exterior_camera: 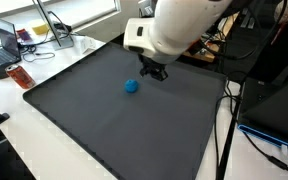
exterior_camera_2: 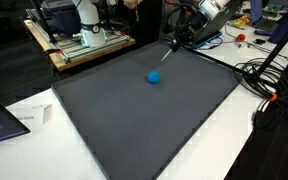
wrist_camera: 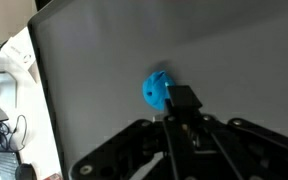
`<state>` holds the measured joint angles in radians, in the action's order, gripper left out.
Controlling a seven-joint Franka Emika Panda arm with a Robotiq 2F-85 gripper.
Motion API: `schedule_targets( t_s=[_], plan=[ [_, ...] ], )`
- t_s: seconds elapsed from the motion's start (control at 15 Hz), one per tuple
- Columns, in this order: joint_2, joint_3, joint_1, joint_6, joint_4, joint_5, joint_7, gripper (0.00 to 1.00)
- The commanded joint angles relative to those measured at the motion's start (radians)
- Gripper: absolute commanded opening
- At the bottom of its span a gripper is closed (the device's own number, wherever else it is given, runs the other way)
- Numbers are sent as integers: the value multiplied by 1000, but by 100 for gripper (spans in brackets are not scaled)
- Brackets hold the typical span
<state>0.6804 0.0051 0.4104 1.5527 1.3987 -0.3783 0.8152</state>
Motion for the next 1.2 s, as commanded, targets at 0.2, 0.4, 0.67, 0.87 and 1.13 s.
schedule_targets(
  t_s=[0.2, 0.4, 0.67, 0.87, 1.13],
  plan=[
    [102, -11, 46, -40, -103, -92, 23, 3],
    [138, -19, 51, -33, -132, -110, 22, 3],
    [175, -31, 51, -39, -164, -115, 21, 3],
    [196, -43, 49, -42, -181, -115, 19, 3],
    [219, -52, 44, -63, -197, -106, 14, 3]
  ],
)
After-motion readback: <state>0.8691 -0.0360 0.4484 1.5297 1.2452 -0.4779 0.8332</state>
